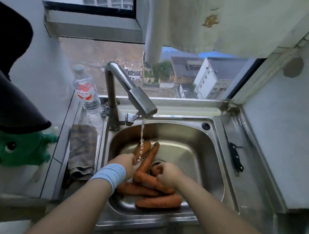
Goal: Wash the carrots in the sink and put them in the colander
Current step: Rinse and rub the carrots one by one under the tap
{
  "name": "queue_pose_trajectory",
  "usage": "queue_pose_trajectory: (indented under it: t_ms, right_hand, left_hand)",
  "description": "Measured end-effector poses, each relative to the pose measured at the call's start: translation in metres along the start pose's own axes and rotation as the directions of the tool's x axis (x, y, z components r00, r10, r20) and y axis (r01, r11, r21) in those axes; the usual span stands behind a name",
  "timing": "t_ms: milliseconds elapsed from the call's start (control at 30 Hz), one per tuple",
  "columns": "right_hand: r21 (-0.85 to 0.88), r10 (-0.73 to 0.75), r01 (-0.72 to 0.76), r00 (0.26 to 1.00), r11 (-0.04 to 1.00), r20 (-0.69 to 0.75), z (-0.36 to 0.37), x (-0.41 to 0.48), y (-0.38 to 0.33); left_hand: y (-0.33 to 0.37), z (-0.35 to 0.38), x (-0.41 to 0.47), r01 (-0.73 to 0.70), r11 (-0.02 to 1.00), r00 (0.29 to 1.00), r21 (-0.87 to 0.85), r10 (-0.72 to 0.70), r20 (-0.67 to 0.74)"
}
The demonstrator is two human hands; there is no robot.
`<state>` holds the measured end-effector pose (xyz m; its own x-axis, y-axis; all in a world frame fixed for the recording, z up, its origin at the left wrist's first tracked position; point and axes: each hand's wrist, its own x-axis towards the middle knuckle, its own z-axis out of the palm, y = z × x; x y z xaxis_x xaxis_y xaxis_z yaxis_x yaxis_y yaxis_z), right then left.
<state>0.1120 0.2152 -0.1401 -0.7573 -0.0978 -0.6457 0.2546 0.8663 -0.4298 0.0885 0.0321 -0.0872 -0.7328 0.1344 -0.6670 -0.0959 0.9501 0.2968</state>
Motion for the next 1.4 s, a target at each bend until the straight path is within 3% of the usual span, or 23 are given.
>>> queue_pose_trajectory:
  t_ms: [133, 300, 400, 533, 600, 667, 733, 833, 933, 1000, 1033, 1100, 1267, 1333, 1400]
  right_hand:
    - [-0.143, 0.05, -0.036, 0.995, 0.989, 0.092, 0.038, 0.038, 0.014]
    - [-0.205, 0.055, -0.025, 0.988, 0.978, 0.142, 0.081, 0.077, 0.023]
    - [-0.381, 0.064, -0.024, 0.994, 0.924, 0.093, 0.098, 0.083, 0.022]
    - [-0.442, 0.001, 0.039, 0.996, 0.896, 0.09, 0.099, 0.079, 0.015]
    - [-0.29, -0.025, 0.031, 0.999, 0.957, 0.027, 0.089, 0.07, 0.01]
    - [-0.018, -0.056, 0.055, 0.997, 0.998, -0.059, 0.071, 0.055, 0.002]
    - [0.239, -0.069, 0.101, 0.988, 0.966, -0.136, 0.052, 0.041, -0.007]
    - [0.464, -0.035, 0.122, 0.981, 0.877, -0.192, 0.026, 0.026, -0.023]
    - [0.729, 0.049, 0.102, 0.982, 0.677, -0.183, 0.01, 0.019, -0.04]
    - [0.917, 0.125, 0.045, 0.987, 0.398, -0.102, 0.004, 0.015, -0.056]
    - [0.967, 0.159, 0.024, 0.985, 0.255, -0.066, 0.001, 0.015, -0.063]
    - [0.991, 0.196, 0.005, 0.98, 0.135, -0.032, -0.007, 0.009, -0.08]
    - [0.945, 0.183, -0.052, 0.983, 0.321, -0.008, -0.003, -0.008, -0.108]
    - [0.966, 0.181, -0.085, 0.983, 0.244, 0.041, 0.001, -0.017, -0.115]
    - [0.976, 0.199, -0.122, 0.976, 0.18, 0.086, 0.001, -0.025, -0.12]
  left_hand:
    - [0.018, 0.018, 0.009, -0.045, 0.999, 0.995, 0.019, 0.043, 0.088]
    - [-0.006, 0.05, 0.054, 0.048, 0.997, 0.989, 0.052, -0.055, 0.134]
    - [-0.016, 0.061, 0.065, 0.043, 0.998, 0.987, 0.043, -0.049, 0.152]
    - [-0.026, 0.063, 0.061, 0.038, 0.999, 0.987, -0.006, -0.037, 0.154]
    - [-0.03, 0.06, 0.059, 0.026, 0.998, 0.991, -0.059, -0.018, 0.133]
    - [-0.028, 0.052, 0.051, 0.008, 0.99, 0.993, -0.144, 0.009, 0.119]
    - [-0.023, 0.04, 0.04, -0.012, 0.96, 0.993, -0.279, 0.044, 0.109]
    - [-0.014, 0.021, 0.027, -0.015, 0.882, 0.994, -0.471, 0.064, 0.086]
    - [-0.004, 0.003, 0.008, -0.03, 0.826, 0.983, -0.563, 0.126, 0.134]
    - [0.002, -0.007, -0.004, 0.0, 0.74, 0.972, -0.672, 0.158, 0.174]
    - [0.004, -0.01, -0.009, 0.004, 0.701, 0.97, -0.713, 0.171, 0.174]
    - [0.003, -0.014, -0.015, -0.026, 0.643, 0.973, -0.765, 0.19, 0.127]
    - [0.0, -0.022, -0.021, 0.019, 0.647, 0.996, -0.762, 0.052, 0.069]
    - [-0.003, -0.028, -0.029, 0.066, 0.584, 0.994, -0.809, 0.037, 0.107]
    - [-0.005, -0.034, -0.036, 0.116, 0.442, 0.983, -0.89, 0.076, 0.165]
